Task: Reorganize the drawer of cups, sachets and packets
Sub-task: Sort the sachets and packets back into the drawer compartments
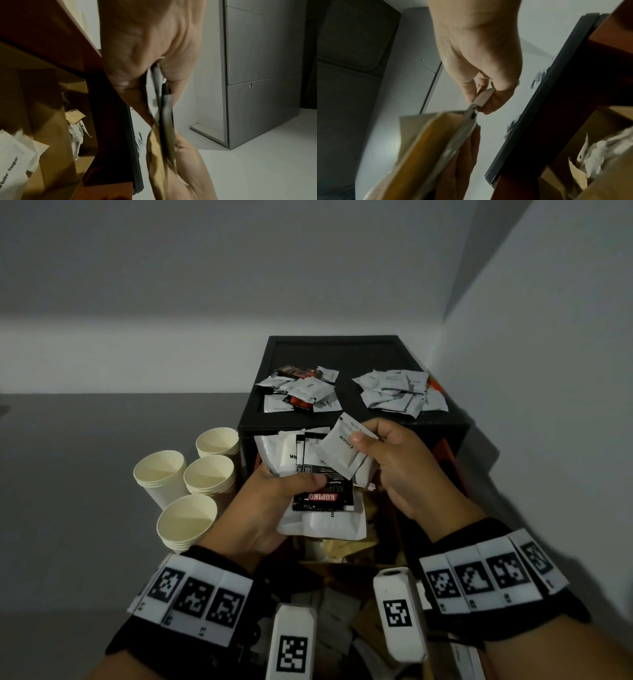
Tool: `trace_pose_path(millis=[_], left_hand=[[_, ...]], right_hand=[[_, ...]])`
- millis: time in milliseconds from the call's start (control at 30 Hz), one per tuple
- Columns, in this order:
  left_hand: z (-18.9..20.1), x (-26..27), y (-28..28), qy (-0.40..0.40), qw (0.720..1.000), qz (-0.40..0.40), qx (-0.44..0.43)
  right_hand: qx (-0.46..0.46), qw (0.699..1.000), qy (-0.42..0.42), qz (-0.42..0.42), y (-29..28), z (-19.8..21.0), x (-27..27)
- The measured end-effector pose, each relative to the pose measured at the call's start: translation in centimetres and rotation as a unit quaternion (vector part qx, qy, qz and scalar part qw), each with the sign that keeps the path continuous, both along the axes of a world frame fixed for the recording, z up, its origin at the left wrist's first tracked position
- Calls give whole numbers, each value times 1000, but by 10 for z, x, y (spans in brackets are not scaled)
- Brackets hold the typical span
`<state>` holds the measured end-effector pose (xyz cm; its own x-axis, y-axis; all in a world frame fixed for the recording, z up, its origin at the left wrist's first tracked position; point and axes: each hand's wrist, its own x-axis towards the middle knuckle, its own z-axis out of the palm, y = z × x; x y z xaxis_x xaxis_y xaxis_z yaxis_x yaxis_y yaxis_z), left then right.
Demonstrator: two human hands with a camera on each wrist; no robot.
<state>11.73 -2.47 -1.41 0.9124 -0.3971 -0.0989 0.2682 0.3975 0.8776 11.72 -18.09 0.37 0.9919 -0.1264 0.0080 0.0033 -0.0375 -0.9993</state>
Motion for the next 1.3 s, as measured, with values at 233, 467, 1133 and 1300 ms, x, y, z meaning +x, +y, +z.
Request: trace_pose_path(millis=[233,467,1133,1300], left_hand=[[-2,4,6,11,1000,14,-23],[-6,10,10,23,999,43,-19],[-9,19,9,18,996,75,-34],[-7,28,15,22,992,119,-41]], right_hand=[[16,1000,6,-26,-7,-1,0],[123,988,74,-55,-11,-1,7],[-138,985,22,-99,5,10,42],[-131,979,5,-157,4,30,101]])
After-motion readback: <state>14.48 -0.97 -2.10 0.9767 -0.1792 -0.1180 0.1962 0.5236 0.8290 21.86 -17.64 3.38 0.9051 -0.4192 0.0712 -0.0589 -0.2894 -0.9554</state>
